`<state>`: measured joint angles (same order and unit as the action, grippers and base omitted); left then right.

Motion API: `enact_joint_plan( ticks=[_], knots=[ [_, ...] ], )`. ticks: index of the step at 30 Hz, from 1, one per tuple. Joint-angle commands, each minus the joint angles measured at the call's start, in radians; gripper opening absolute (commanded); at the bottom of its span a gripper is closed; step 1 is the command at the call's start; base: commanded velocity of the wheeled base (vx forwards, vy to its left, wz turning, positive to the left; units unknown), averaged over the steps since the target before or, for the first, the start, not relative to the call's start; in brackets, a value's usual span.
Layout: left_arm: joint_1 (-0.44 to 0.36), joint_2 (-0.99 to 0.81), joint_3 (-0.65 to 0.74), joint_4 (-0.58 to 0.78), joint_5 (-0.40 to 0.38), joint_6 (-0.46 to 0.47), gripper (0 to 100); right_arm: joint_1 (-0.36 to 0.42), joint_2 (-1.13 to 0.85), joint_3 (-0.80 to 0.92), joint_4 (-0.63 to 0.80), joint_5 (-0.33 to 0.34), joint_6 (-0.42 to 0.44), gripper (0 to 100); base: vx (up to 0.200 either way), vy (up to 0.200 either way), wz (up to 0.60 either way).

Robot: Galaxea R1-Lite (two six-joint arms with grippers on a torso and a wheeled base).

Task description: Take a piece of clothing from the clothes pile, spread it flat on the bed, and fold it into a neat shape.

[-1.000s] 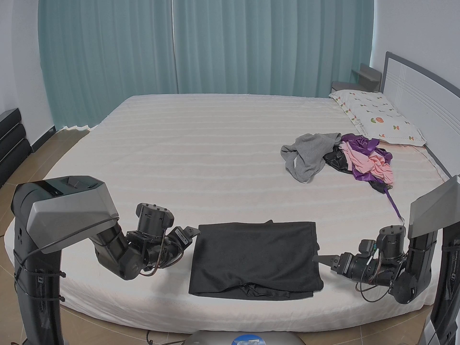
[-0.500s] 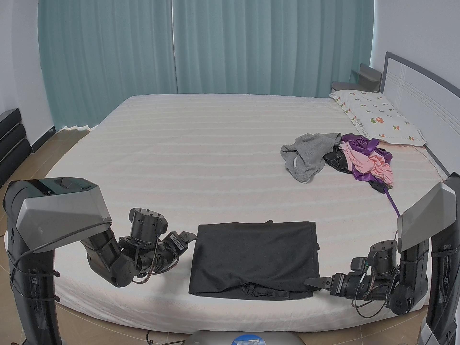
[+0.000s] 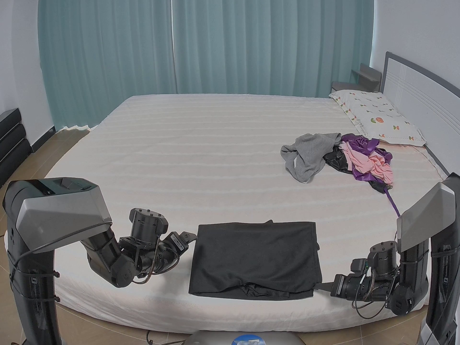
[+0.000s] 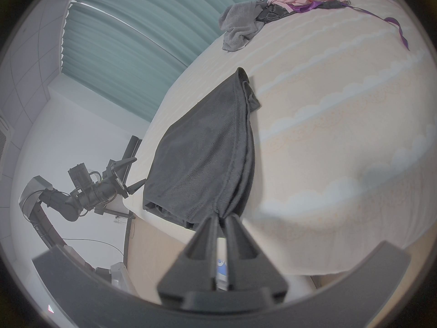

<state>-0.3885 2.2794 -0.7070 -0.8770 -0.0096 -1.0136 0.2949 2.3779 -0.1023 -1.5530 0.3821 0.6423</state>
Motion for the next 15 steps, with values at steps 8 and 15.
enact_joint_plan(
  ticks=[8,15],
  knots=[
    [0.0,0.0,0.0,0.0,0.0,0.0,100,-0.023,-0.103,0.044,-0.015,0.011,0.051,0,0.0,0.0,0.0],
    [0.0,0.0,0.0,0.0,0.0,0.0,100,-0.068,-0.161,0.064,-0.015,0.049,0.06,0,0.0,0.0,0.0]
  ],
)
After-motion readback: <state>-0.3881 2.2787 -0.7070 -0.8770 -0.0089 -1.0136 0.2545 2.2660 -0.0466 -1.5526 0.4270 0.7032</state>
